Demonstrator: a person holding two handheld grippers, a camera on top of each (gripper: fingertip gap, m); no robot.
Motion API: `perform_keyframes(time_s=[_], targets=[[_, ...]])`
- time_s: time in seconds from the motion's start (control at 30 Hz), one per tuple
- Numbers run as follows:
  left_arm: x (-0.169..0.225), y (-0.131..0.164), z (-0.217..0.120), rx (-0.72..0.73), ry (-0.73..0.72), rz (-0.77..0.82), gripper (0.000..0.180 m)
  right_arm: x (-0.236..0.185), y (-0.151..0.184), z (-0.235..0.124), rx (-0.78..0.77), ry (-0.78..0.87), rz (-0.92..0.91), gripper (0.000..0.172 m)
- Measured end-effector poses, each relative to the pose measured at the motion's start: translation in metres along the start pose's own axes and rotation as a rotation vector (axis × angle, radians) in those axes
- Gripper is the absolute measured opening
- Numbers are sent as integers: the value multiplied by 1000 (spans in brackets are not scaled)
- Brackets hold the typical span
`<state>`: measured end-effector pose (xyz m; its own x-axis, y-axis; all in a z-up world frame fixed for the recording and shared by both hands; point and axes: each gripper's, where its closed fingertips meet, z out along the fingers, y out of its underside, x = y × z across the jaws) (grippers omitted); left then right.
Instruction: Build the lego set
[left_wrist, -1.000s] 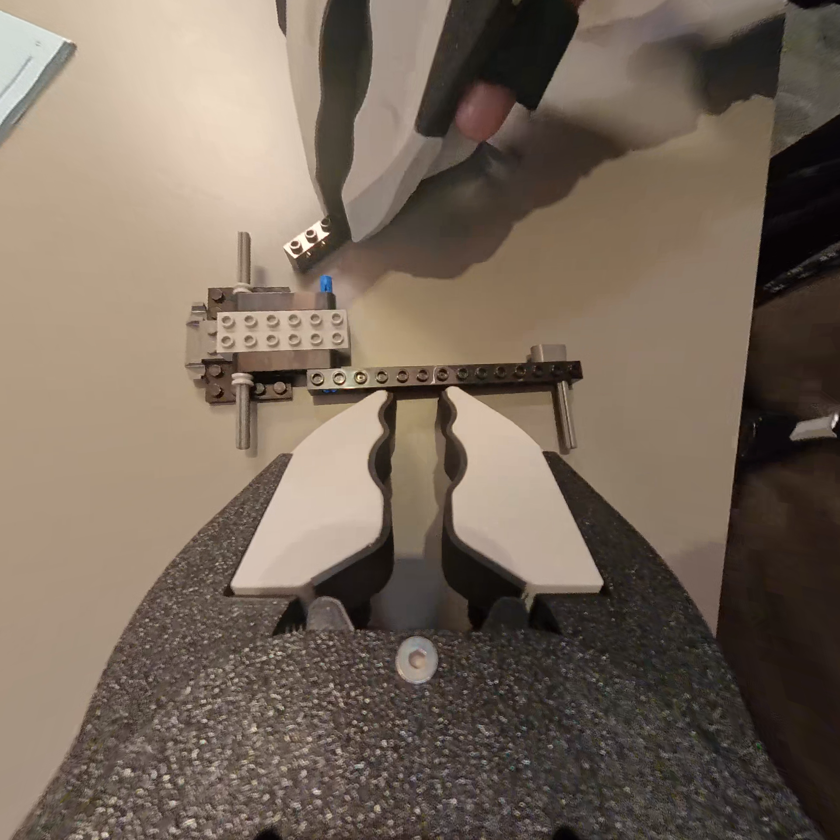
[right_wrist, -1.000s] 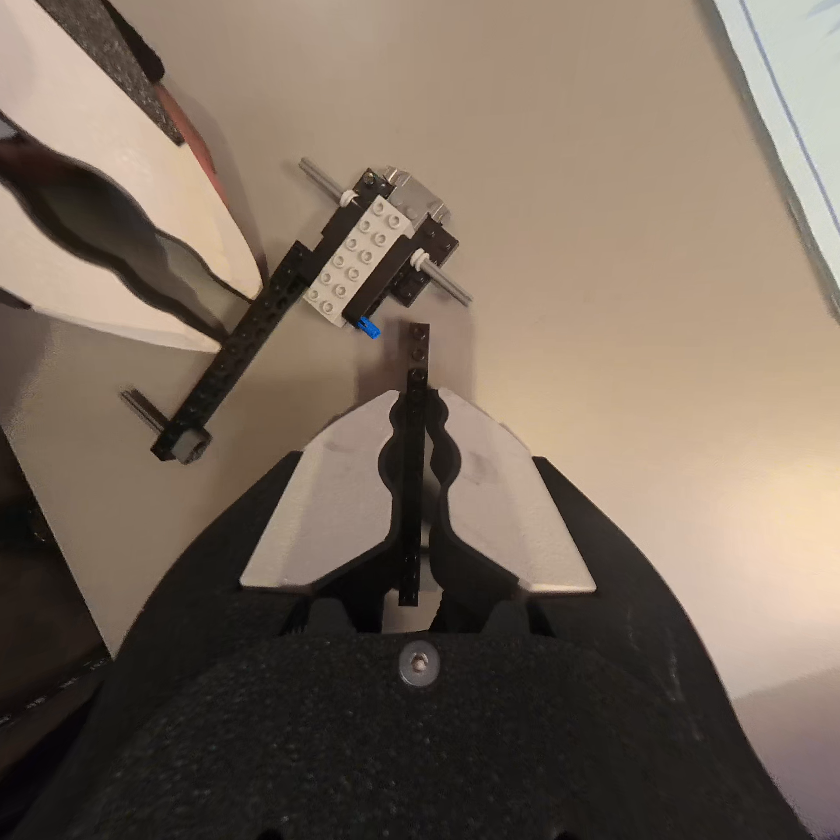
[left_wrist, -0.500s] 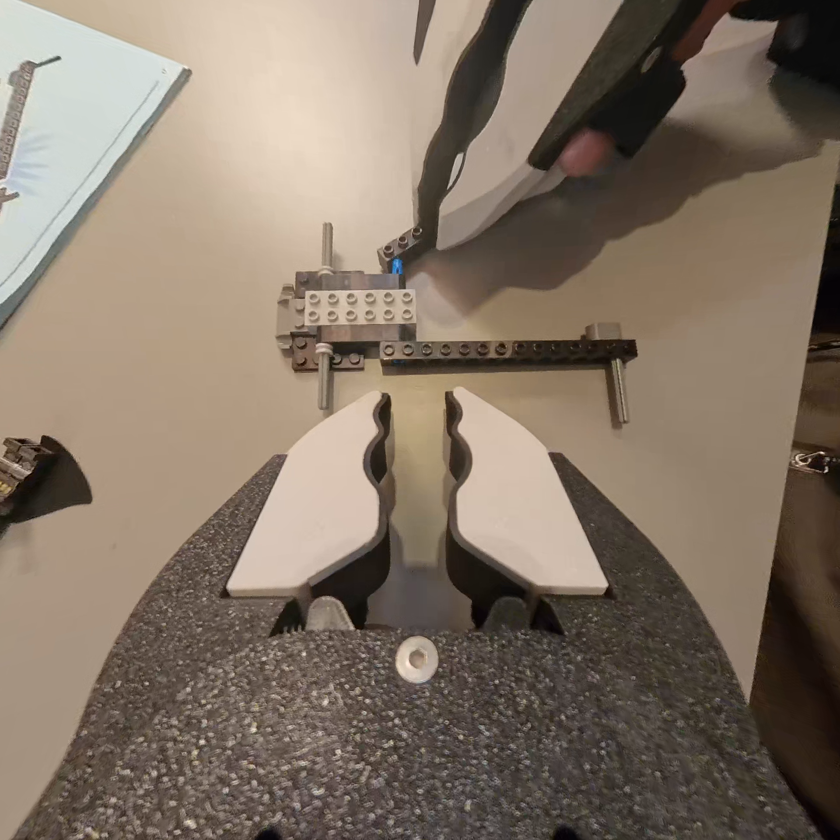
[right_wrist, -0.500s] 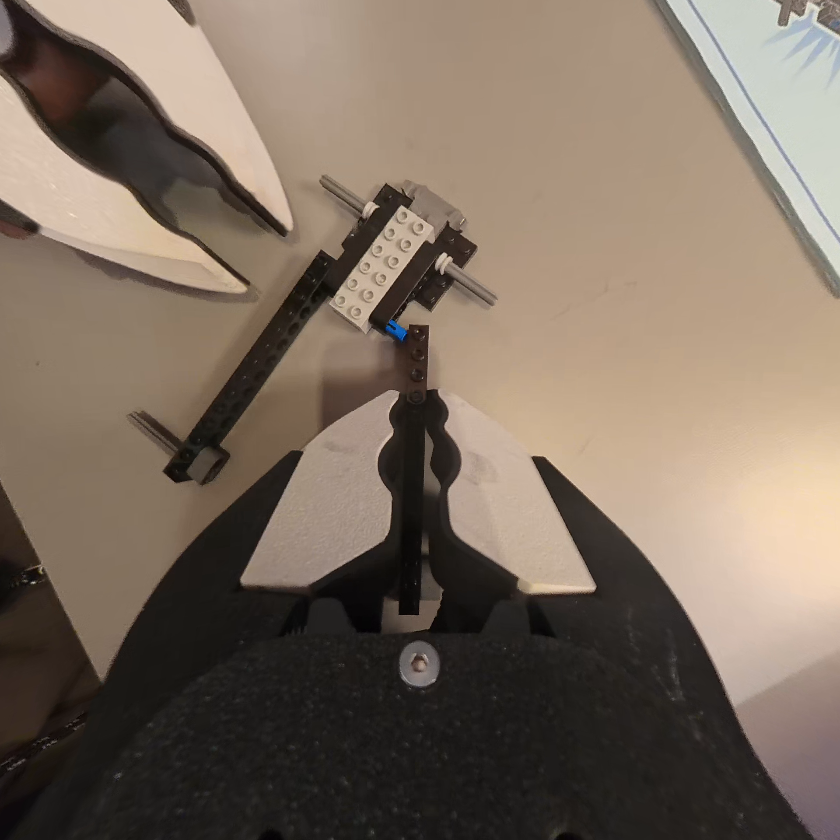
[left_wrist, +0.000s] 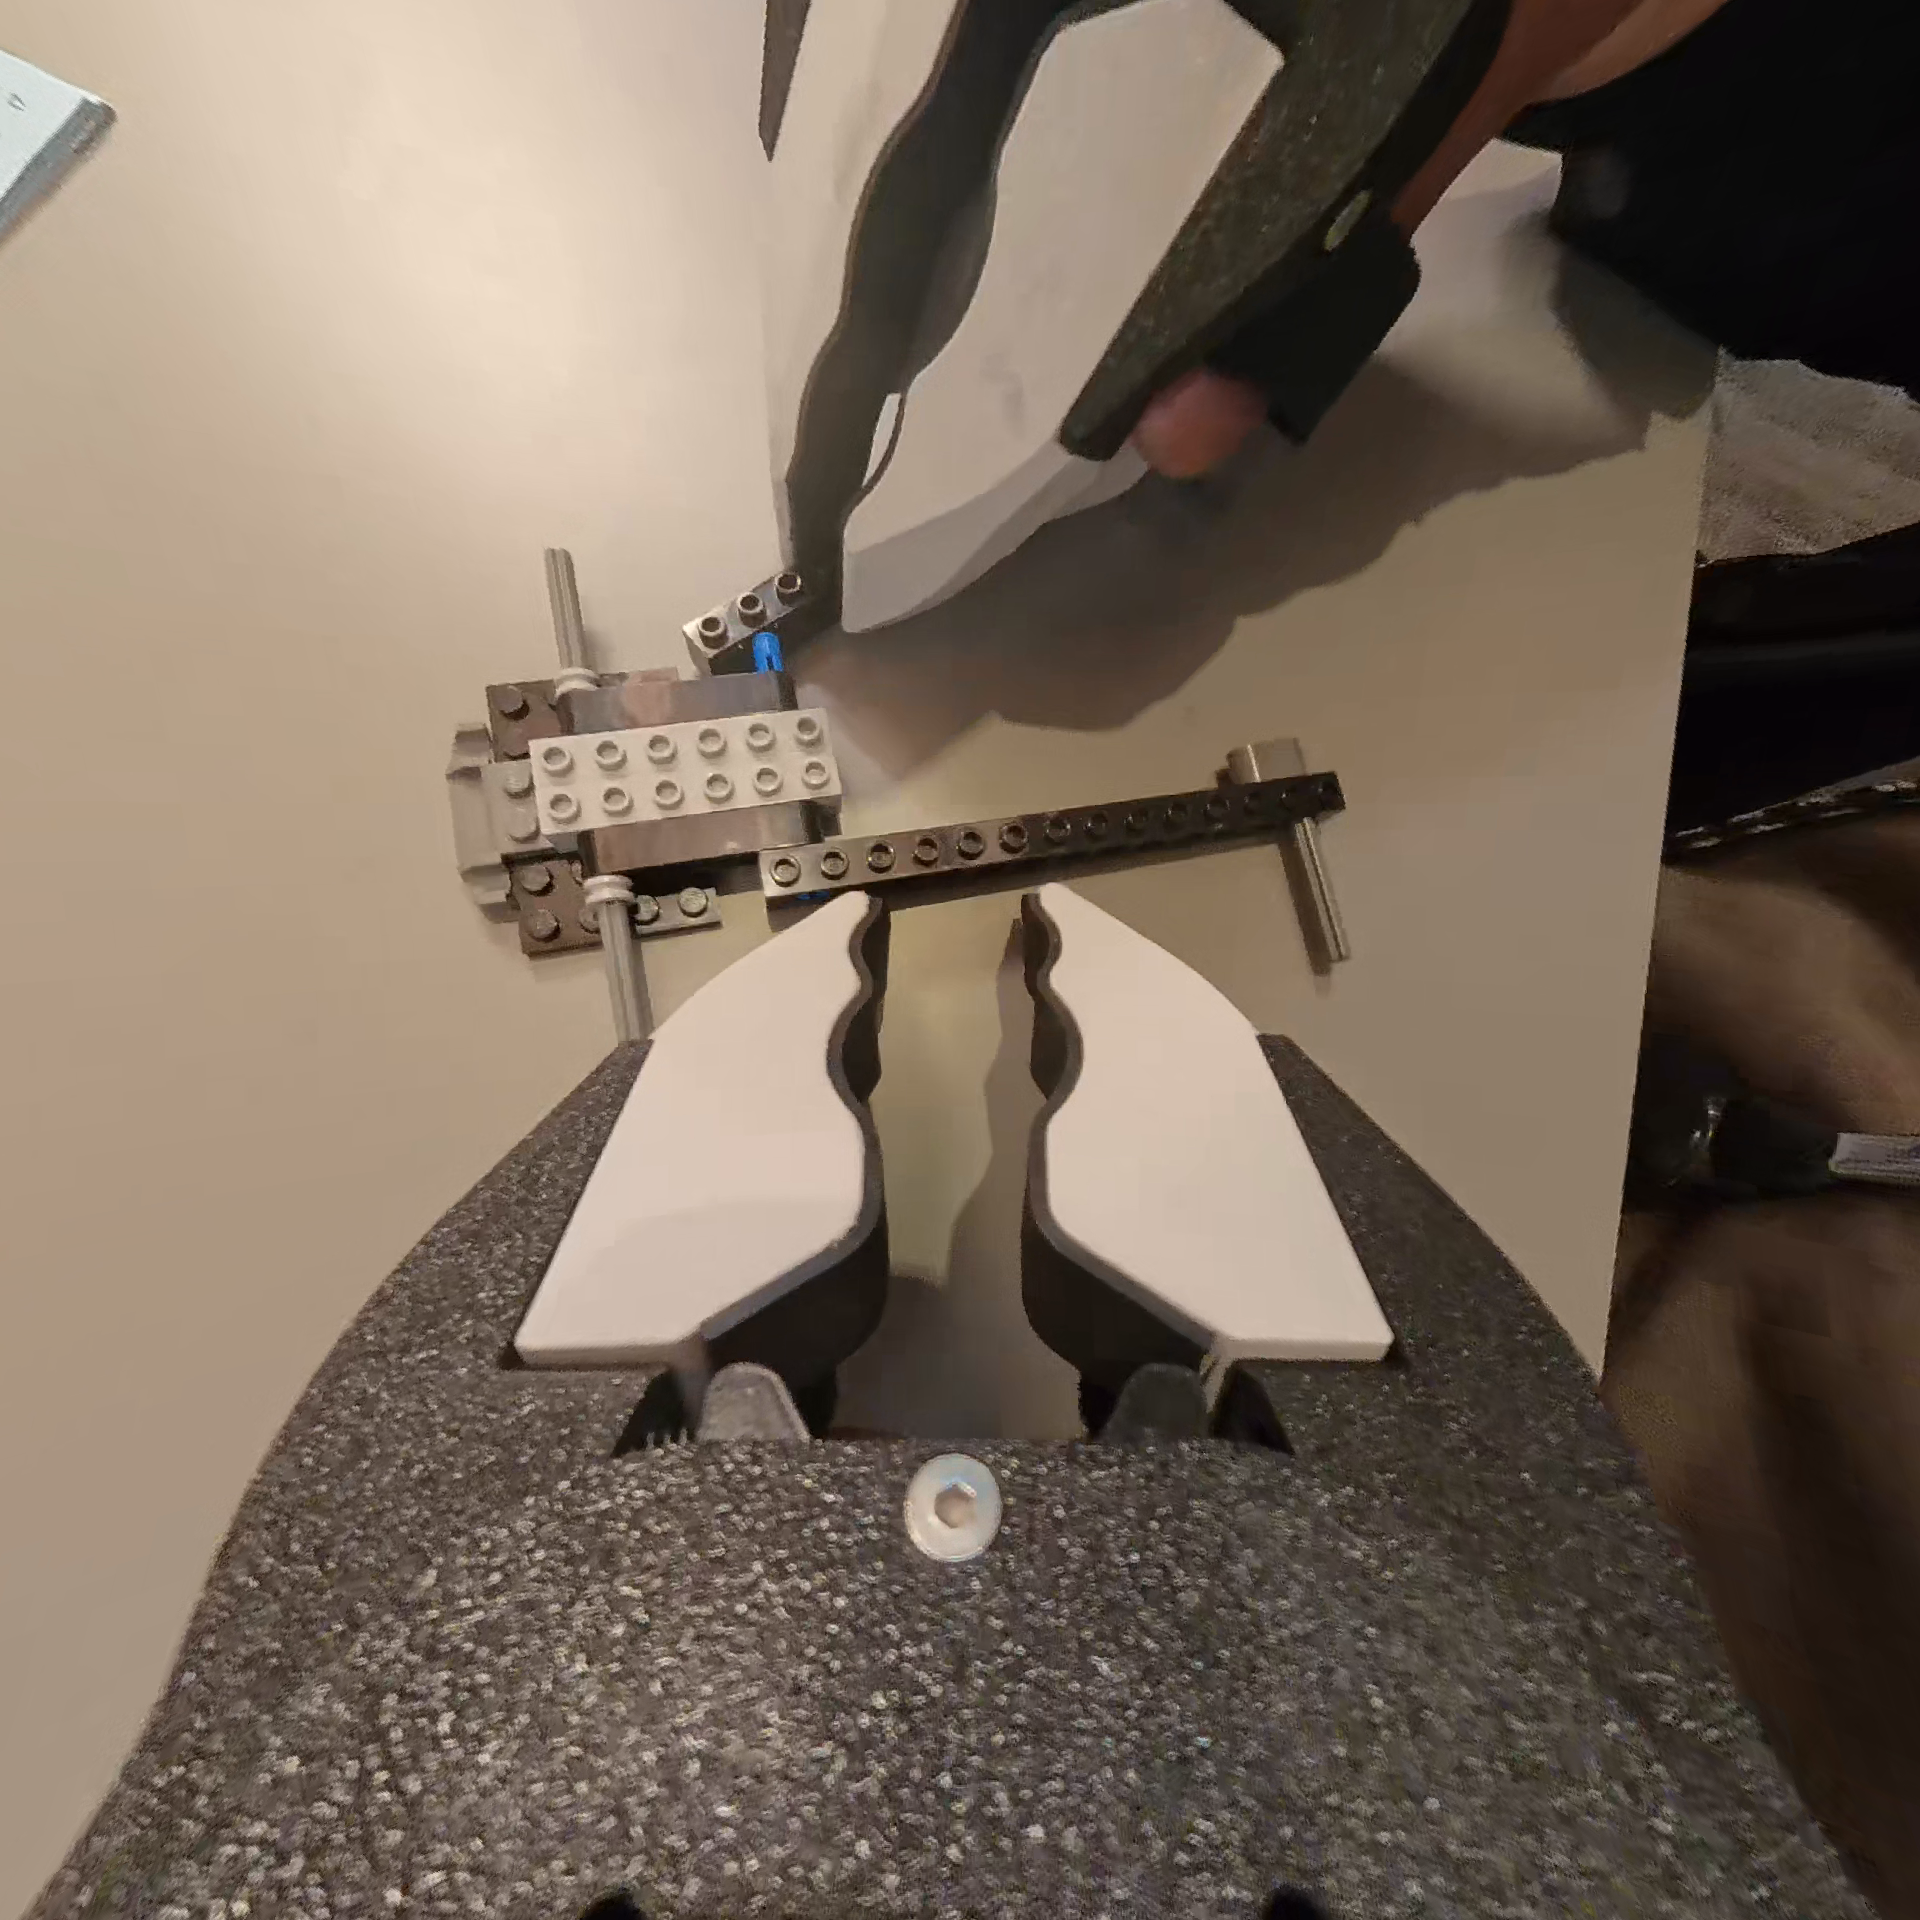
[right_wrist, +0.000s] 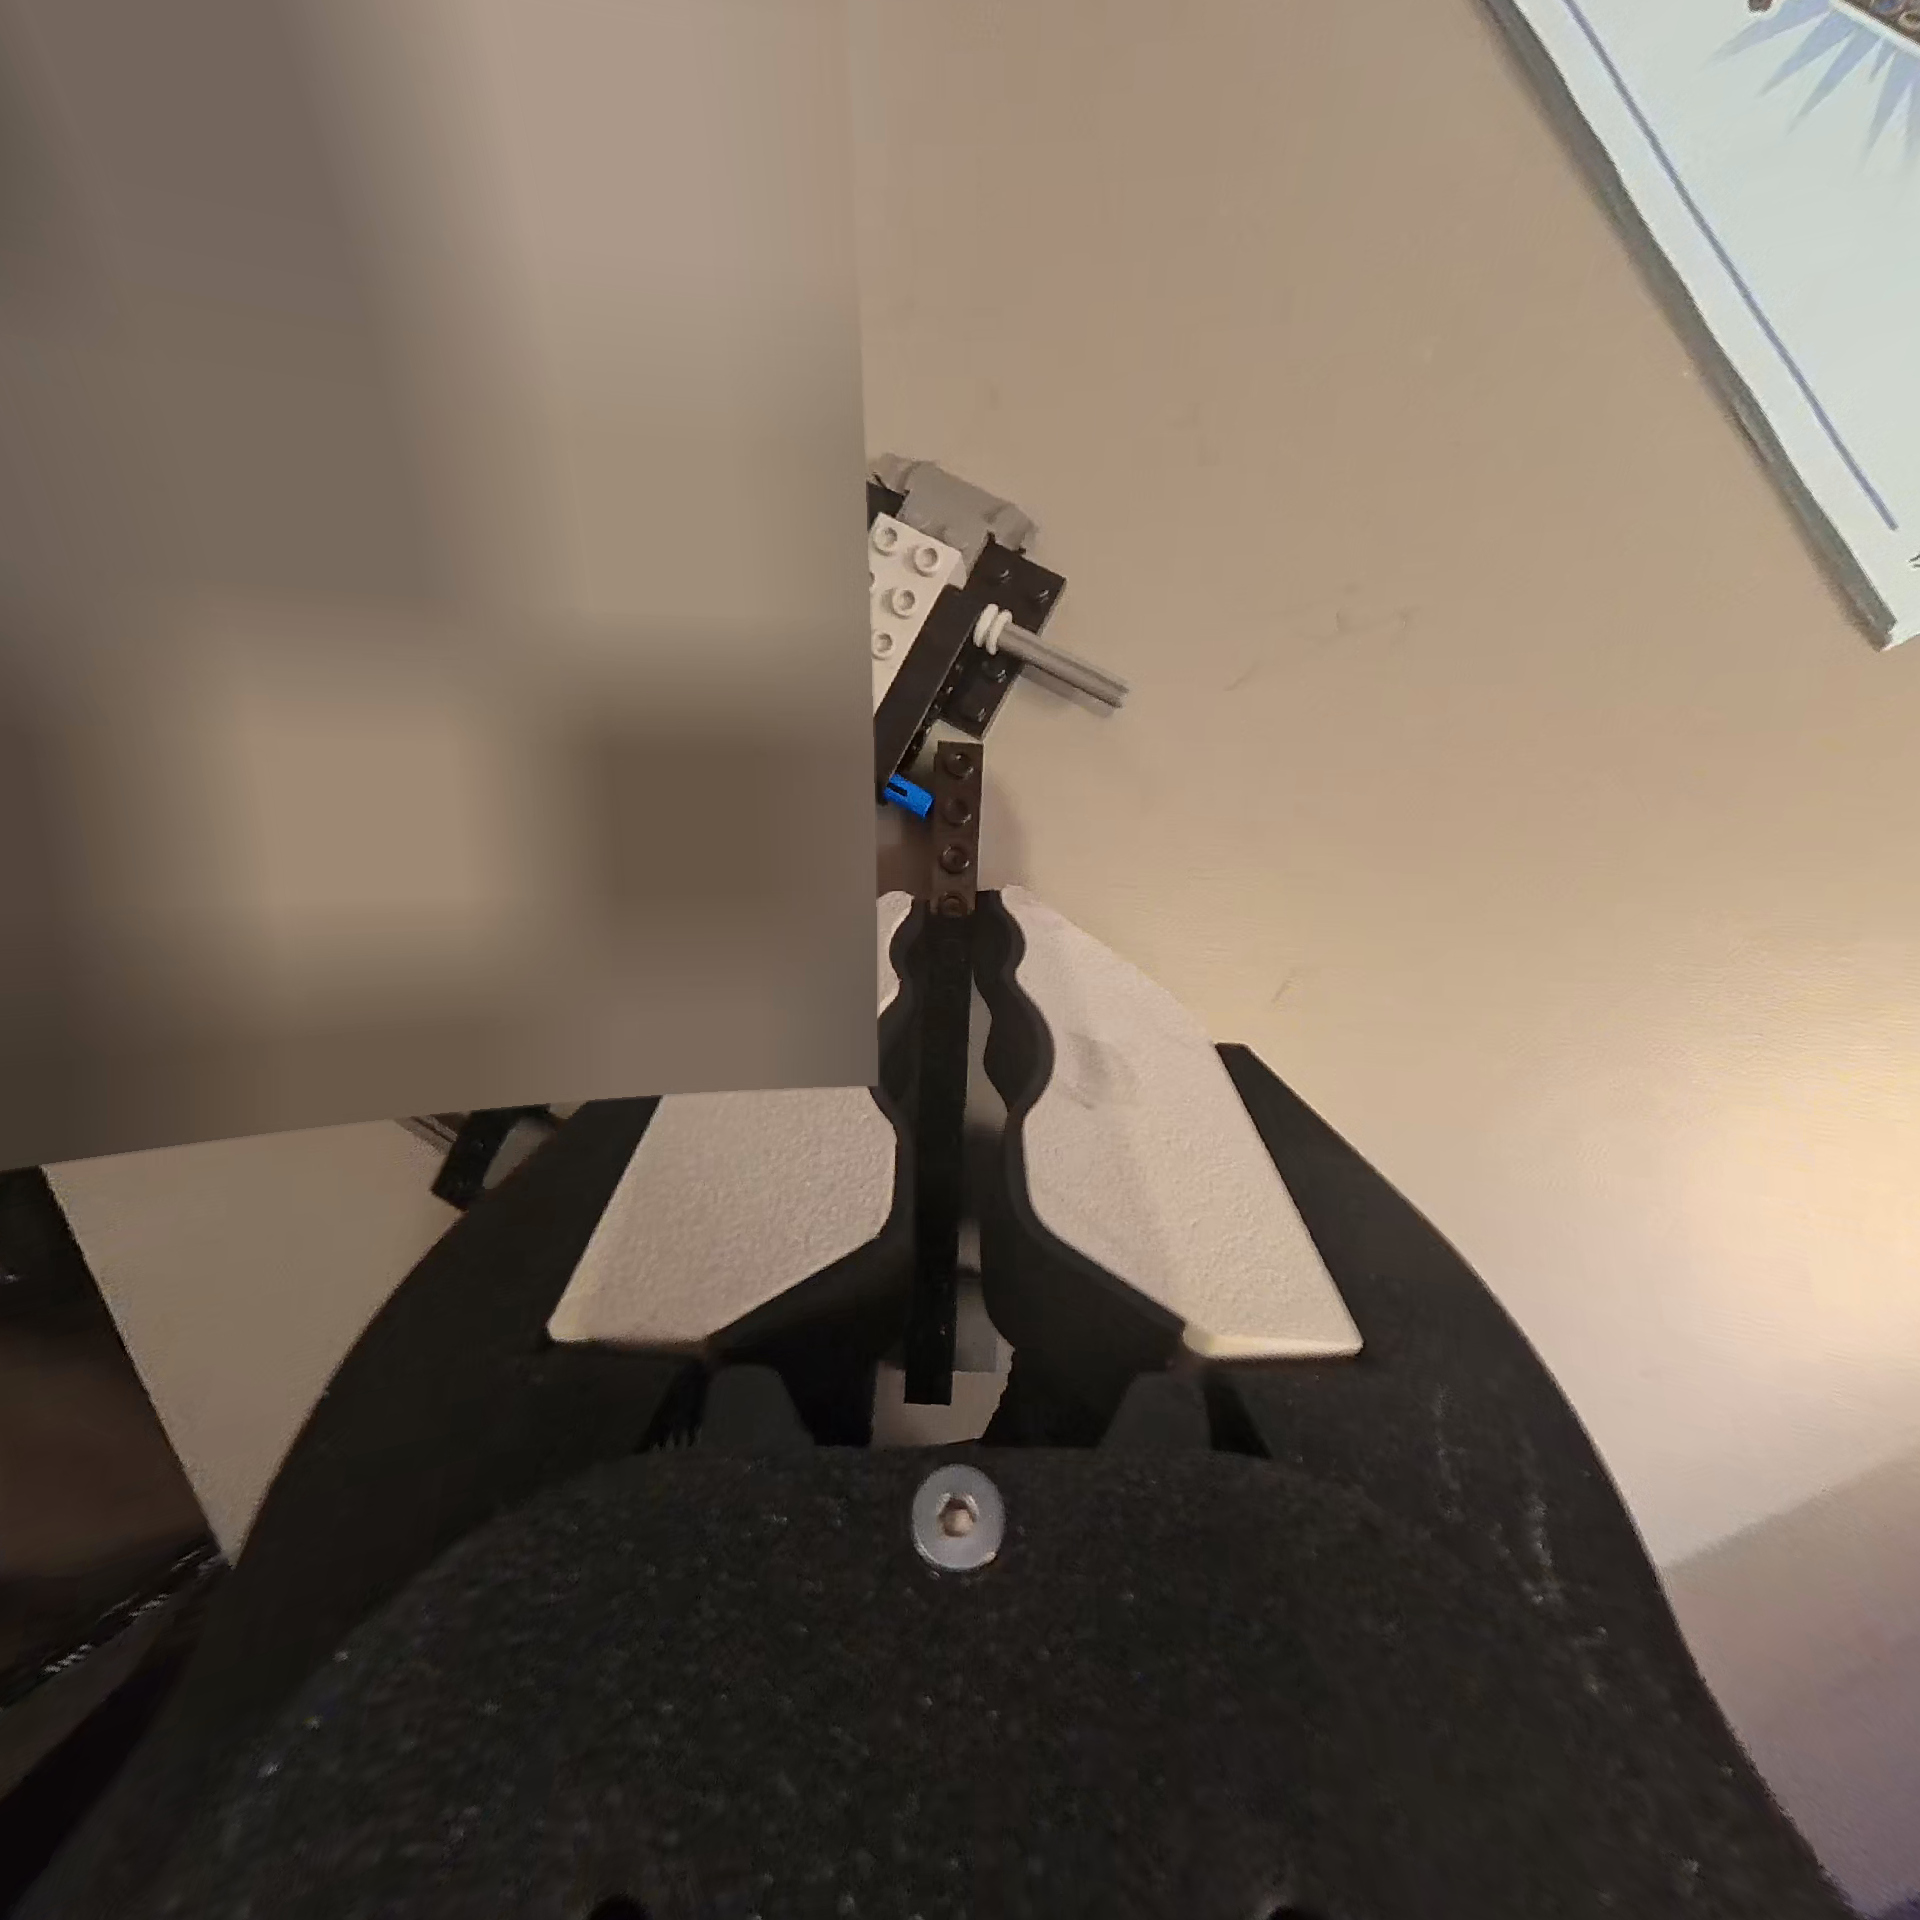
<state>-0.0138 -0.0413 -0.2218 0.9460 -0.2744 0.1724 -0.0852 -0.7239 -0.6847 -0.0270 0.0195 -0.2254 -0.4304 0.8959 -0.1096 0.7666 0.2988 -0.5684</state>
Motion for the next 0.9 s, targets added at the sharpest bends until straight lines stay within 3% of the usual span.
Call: perform_keyframes(time_s=[0.37, 0.53, 0.6, 0.77, 0.9], targets=[[19, -6, 12, 3, -101, 37, 24, -1, 9, -4, -18, 14, -68, 8], [17, -7, -2, -14, -163, 112, 25, -1, 11, -6, -42, -1, -103, 8], [13, -16, -11, -7, -180, 195, 27, 0, 11, -6, -44, -4, -113, 8], [-8, -19, -10, -79, -271, 598, 34, 2, 10, -5, -40, 9, -127, 8], [-1, -19, -1, -66, -265, 720, 35, 0, 9, -6, -36, 13, -137, 8]])
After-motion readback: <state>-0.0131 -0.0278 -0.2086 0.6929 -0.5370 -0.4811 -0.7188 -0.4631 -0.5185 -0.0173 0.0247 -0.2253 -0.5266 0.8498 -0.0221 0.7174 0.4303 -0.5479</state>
